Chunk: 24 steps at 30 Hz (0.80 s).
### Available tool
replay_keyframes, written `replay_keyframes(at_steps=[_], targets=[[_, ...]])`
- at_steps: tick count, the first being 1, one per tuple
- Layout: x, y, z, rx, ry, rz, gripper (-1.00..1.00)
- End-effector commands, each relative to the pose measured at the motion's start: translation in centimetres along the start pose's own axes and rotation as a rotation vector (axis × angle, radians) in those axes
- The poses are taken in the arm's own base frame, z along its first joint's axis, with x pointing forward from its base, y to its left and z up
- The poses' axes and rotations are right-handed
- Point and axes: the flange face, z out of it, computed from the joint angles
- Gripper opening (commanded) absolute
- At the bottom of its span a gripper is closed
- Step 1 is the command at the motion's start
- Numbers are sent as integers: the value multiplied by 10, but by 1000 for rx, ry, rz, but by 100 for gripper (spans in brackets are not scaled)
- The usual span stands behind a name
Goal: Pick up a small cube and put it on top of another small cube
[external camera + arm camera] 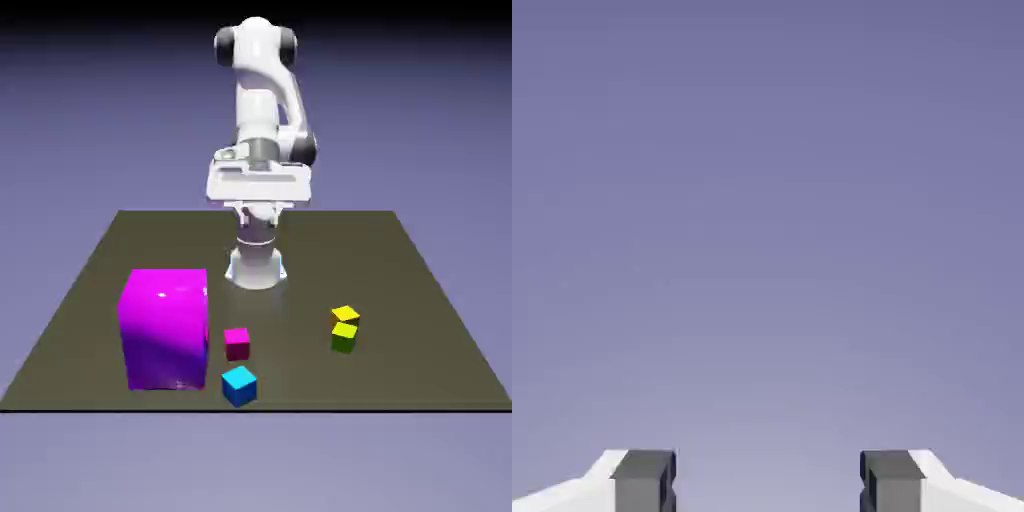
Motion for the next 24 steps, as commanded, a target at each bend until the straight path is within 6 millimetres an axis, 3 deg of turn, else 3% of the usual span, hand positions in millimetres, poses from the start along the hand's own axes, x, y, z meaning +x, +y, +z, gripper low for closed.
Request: replay_keyframes(at_steps=[1,13,24], targets=[[-5,-3,8,-25,-21,-68,0],[-80,-23,104,-201,-387,-847,0],[-162,-29,166,-96,-807,-1484,0]])
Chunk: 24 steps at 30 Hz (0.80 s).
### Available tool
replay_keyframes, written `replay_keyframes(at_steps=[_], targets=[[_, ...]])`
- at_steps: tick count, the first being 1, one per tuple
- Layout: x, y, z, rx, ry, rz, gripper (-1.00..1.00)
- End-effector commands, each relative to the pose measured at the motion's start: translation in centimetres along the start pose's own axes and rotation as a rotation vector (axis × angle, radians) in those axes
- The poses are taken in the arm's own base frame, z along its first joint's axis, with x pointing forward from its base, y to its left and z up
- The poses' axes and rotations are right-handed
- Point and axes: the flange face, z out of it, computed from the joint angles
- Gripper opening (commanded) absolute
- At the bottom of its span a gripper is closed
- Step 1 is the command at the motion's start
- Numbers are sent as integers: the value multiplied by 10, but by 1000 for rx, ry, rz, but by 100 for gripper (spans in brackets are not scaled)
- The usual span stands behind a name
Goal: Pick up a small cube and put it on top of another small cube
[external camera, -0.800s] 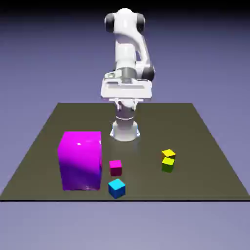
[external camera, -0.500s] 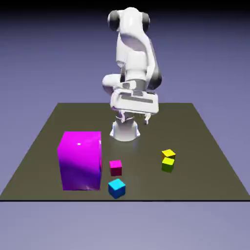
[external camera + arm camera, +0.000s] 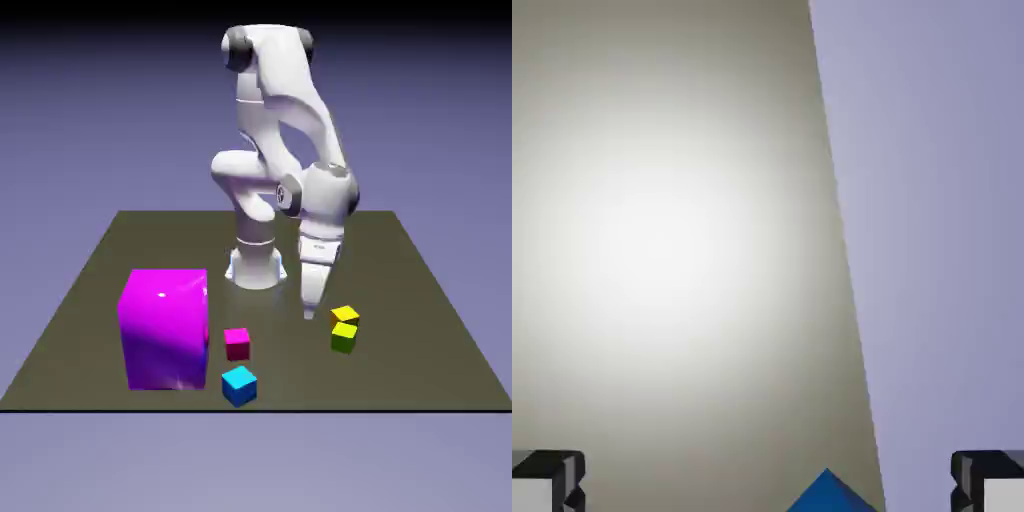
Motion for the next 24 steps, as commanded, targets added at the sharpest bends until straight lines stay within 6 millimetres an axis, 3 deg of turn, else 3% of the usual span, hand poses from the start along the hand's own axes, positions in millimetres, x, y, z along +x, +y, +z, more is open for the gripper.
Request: replay_keyframes(at_steps=[1,7,13,24], targets=[[3,-4,6,17,-19,-60,0],[12,-39,39,131,-104,-442,0],[19,-74,58,256,-130,-822,0],[33,-127,56,449,-32,-1501,0]])
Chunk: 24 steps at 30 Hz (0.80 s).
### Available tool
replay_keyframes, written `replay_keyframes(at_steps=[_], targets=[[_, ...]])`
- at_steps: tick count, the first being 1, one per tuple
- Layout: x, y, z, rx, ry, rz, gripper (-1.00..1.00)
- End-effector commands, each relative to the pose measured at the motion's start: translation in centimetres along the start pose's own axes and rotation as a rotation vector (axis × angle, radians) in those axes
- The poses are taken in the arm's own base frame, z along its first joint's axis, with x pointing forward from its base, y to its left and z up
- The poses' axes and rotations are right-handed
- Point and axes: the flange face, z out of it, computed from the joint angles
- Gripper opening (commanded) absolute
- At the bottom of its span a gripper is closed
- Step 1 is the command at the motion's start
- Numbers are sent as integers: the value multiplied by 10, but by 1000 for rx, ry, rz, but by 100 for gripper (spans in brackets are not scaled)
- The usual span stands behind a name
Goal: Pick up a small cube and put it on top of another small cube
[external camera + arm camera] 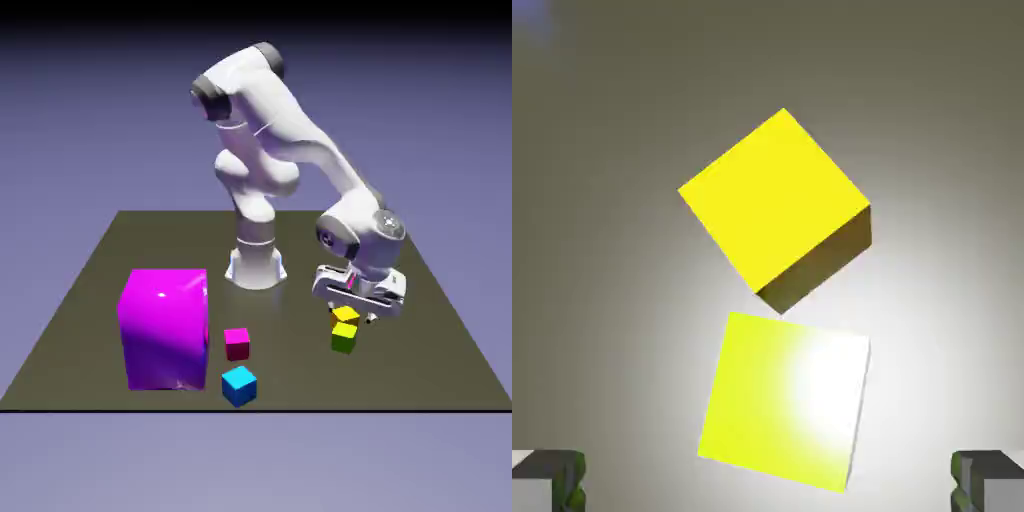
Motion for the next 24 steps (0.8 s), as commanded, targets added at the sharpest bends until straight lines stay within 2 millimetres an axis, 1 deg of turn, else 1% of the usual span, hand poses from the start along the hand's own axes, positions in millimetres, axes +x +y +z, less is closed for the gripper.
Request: replay_keyframes(at_steps=[1,3,4,7,8,14,15,16,17,23,24], targets=[[4,1,-2,3,7,-63,0],[12,1,-6,5,20,-187,0],[17,-2,-2,14,23,-253,0],[41,-27,43,76,29,-471,0],[41,-27,43,76,29,-471,0],[39,-24,110,75,29,-470,0],[39,-25,112,76,29,-471,0],[39,-25,112,76,29,-471,-100],[39,-25,112,76,29,-471,-100],[41,-27,44,75,29,-470,-100],[30,-29,40,69,22,-488,-100]])
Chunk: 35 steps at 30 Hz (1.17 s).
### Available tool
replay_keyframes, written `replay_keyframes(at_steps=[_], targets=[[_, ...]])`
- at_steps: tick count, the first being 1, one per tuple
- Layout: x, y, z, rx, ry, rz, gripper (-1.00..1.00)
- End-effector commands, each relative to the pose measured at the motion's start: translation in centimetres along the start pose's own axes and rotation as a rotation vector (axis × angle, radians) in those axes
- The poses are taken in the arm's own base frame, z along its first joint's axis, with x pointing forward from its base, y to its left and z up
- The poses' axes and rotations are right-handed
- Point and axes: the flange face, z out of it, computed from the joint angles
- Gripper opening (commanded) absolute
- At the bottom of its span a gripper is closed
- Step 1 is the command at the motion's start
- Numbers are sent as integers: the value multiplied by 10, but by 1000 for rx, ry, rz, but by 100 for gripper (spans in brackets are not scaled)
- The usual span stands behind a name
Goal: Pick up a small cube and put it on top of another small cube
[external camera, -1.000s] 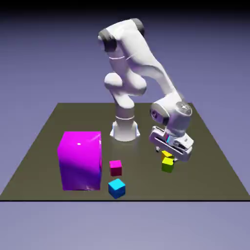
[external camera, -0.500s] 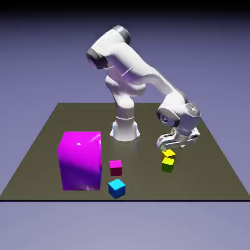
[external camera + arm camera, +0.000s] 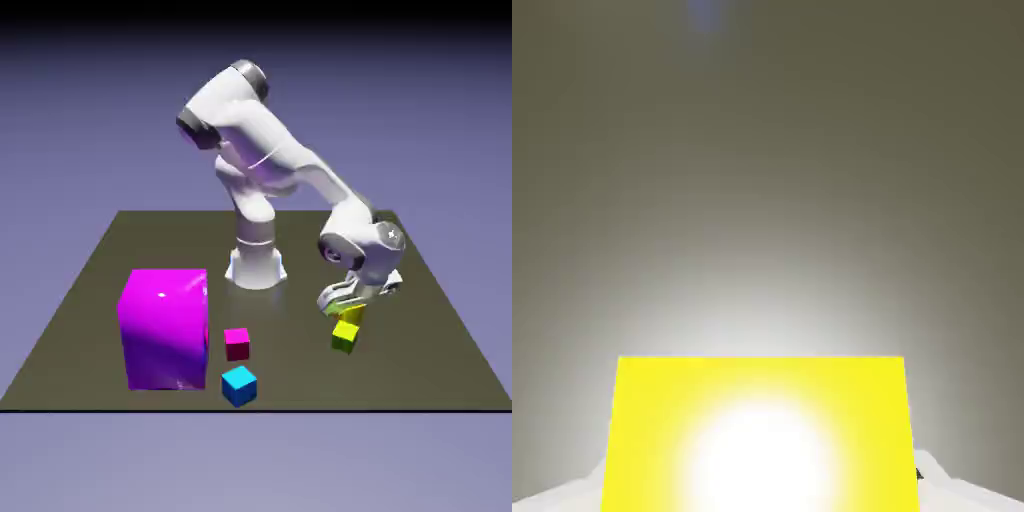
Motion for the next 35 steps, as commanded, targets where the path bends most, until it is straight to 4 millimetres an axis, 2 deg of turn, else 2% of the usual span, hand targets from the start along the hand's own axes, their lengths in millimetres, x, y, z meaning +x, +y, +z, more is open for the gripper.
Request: replay_keyframes(at_steps=[1,12,22,24,32,33,34,35], targets=[[-9,-8,-4,-5,-8,-19,-100],[-93,-108,-32,25,-105,-219,-100],[-141,-212,-35,136,-121,-386,-100],[-143,-213,-28,135,-123,-384,-100],[-154,-212,33,136,-121,-386,-100],[-154,-212,33,136,-121,-386,100],[-154,-212,33,136,-121,-386,100],[-154,-213,24,135,-123,-384,100]])
